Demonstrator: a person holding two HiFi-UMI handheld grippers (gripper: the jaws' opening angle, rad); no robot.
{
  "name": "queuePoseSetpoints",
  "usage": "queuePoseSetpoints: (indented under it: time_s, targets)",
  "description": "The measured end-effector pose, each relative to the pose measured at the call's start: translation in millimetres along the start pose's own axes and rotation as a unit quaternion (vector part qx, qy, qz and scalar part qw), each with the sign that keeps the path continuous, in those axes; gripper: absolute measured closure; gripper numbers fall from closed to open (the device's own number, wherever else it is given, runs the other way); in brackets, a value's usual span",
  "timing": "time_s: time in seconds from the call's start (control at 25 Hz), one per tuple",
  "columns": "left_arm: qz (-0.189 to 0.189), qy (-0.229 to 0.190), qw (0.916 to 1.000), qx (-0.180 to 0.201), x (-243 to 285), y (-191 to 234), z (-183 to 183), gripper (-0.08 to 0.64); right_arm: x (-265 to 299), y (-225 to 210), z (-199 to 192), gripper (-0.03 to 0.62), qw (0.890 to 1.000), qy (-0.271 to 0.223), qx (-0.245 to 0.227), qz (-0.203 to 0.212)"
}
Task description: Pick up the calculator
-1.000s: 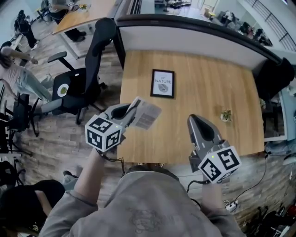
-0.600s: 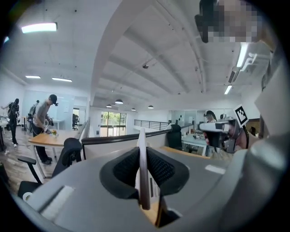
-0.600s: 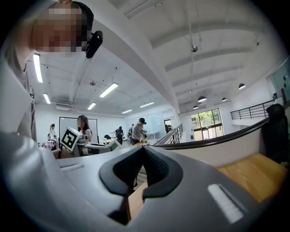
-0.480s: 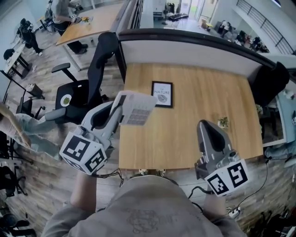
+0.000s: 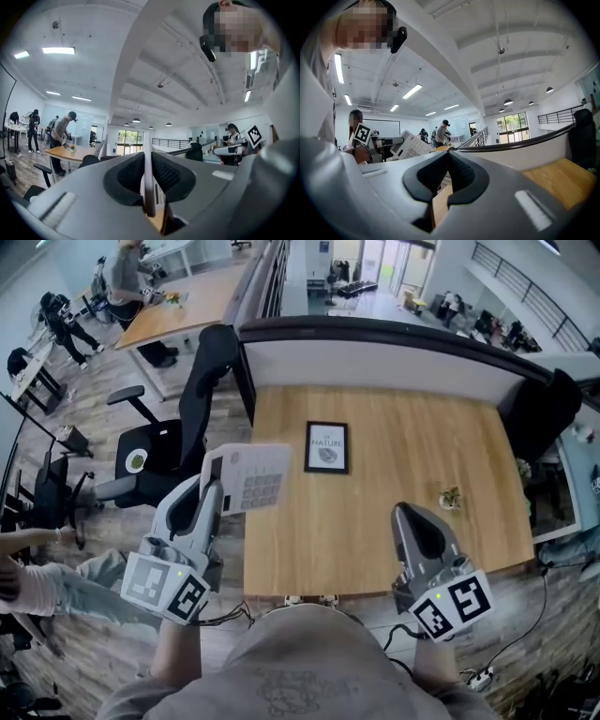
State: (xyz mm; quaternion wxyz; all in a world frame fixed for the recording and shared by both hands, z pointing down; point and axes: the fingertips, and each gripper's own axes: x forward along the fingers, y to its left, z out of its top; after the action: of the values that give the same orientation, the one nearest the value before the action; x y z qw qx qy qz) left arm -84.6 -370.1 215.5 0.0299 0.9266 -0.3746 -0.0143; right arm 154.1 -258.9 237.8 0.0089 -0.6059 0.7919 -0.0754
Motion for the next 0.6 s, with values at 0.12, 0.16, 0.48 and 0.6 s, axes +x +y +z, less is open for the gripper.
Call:
queuePoseSetpoints:
  time_s: [0.12, 0.16, 0.48, 0.6]
  targets:
    - [0.01, 0.011, 0.9999, -0.001, -2, 2, -12, 0.515, 2, -2, -9, 0.583, 1.0, 0.01, 0.003, 0.003]
    - [0.015, 0.016, 0.9998, 0.001, -3, 2, -15, 0.515, 3, -3, -10, 0.583, 1.0, 0.012, 0.004, 0.003]
    - [0.017, 0.022, 0.9995, 0.013, -6, 4, -17, 0.514, 7, 4, -15, 0.583, 1.0, 0.016, 0.006, 0.008]
    - [0.017, 0.023, 0.9995, 0.011, -8, 4, -18, 0.515, 9, 6, -17, 0.583, 1.0, 0.019, 0.006, 0.01]
